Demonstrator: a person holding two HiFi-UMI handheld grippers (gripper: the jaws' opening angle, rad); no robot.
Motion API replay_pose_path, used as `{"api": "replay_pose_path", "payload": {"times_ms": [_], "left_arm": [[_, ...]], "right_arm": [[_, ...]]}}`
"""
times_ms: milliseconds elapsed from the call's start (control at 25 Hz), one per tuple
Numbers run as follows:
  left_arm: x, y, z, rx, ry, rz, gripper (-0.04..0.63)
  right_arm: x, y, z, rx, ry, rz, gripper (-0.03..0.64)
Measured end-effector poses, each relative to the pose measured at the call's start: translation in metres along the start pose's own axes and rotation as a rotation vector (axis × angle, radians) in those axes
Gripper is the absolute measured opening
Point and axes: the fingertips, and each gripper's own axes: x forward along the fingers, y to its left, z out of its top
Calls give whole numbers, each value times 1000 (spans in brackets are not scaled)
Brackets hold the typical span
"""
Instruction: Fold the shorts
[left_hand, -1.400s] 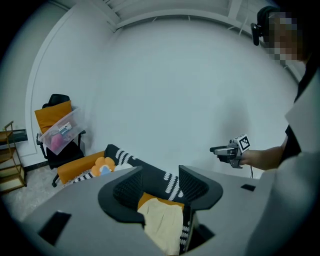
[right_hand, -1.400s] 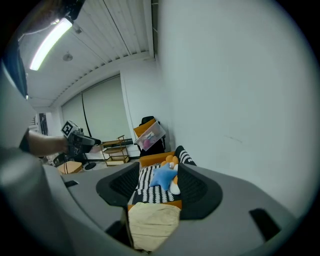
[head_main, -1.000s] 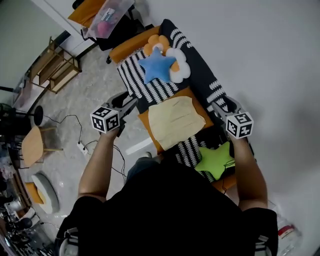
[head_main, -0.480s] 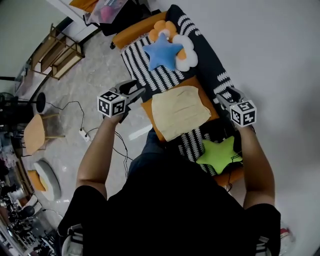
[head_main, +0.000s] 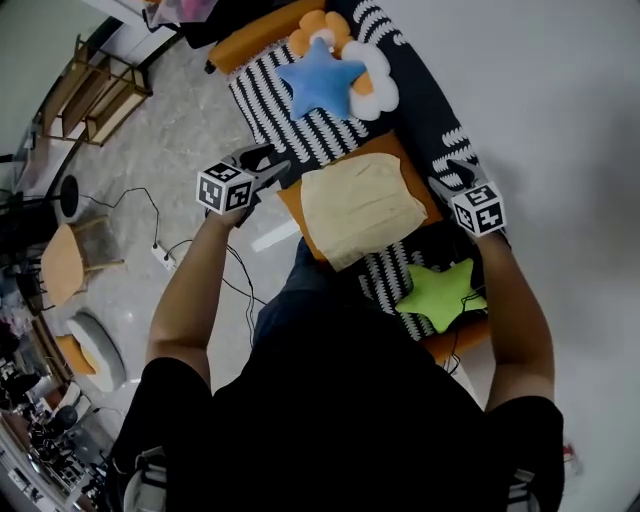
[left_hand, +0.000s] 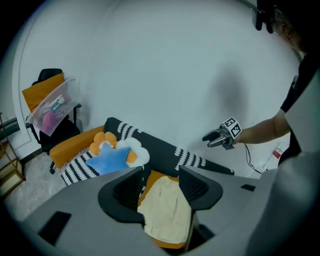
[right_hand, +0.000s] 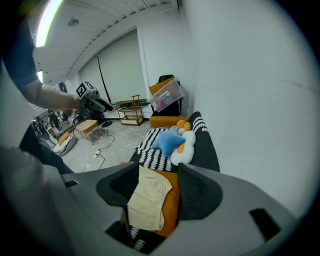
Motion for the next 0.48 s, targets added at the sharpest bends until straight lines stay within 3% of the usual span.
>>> {"api": "replay_pose_path", "payload": {"times_ms": [480], "left_arm": [[67,71,-68,-43,151,-77,244]], "right_arm": [[111,-10,-33,27,170,63,250]]}}
